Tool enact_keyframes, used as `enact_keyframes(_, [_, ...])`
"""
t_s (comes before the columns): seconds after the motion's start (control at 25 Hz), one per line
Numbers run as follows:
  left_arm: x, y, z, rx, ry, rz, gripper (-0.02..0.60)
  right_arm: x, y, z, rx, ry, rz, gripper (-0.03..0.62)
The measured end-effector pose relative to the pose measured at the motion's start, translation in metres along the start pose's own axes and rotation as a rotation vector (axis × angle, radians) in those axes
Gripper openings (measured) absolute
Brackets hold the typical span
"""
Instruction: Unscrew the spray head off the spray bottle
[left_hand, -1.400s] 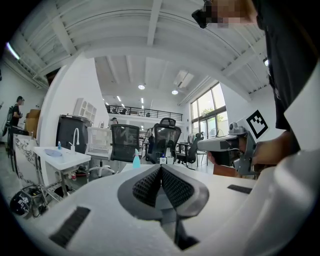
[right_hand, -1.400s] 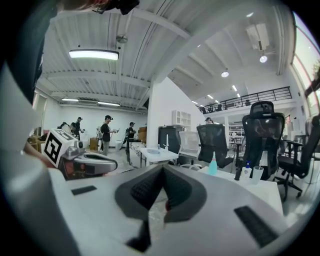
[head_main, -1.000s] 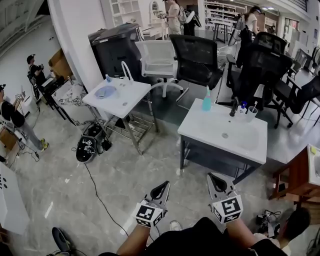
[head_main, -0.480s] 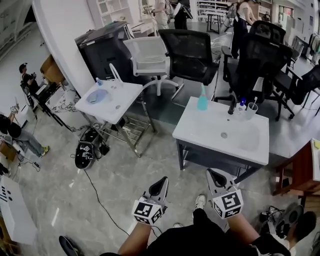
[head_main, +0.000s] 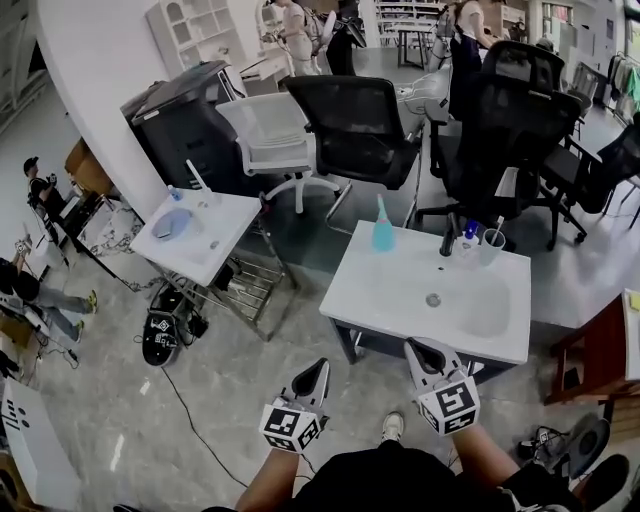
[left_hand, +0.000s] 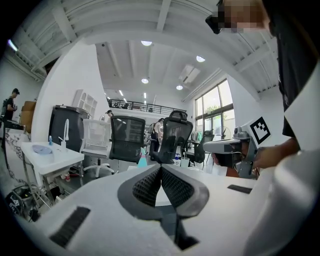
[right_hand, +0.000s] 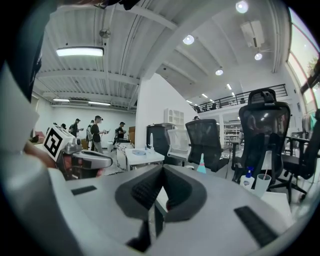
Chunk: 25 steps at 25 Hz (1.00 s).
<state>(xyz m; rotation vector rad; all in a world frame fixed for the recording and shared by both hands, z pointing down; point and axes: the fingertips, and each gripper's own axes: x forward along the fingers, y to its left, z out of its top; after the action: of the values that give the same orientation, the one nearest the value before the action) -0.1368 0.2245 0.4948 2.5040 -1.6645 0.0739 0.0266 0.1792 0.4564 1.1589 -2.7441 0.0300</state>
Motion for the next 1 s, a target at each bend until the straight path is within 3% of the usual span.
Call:
enact_keyframes(0.36, [0.078, 0.000, -0.001, 0.010, 0.033, 0.006, 0.014, 0.026, -0.068, -0.011, 0.031, 0.000, 0.011, 0.006])
enact_keyframes(0.64, [0.117, 0.003, -0.003, 0.012, 0.048, -0.005, 0.014, 0.043, -0.090, -0.016, 0.047, 0.007, 0.014, 0.006])
enact_keyframes(1.0, [0.176, 0.038, -0.006, 0.029, 0.068, -0.042, 0.014, 0.088, -0.125, -0.018, 0.059, 0.020, -0.025, 0.006])
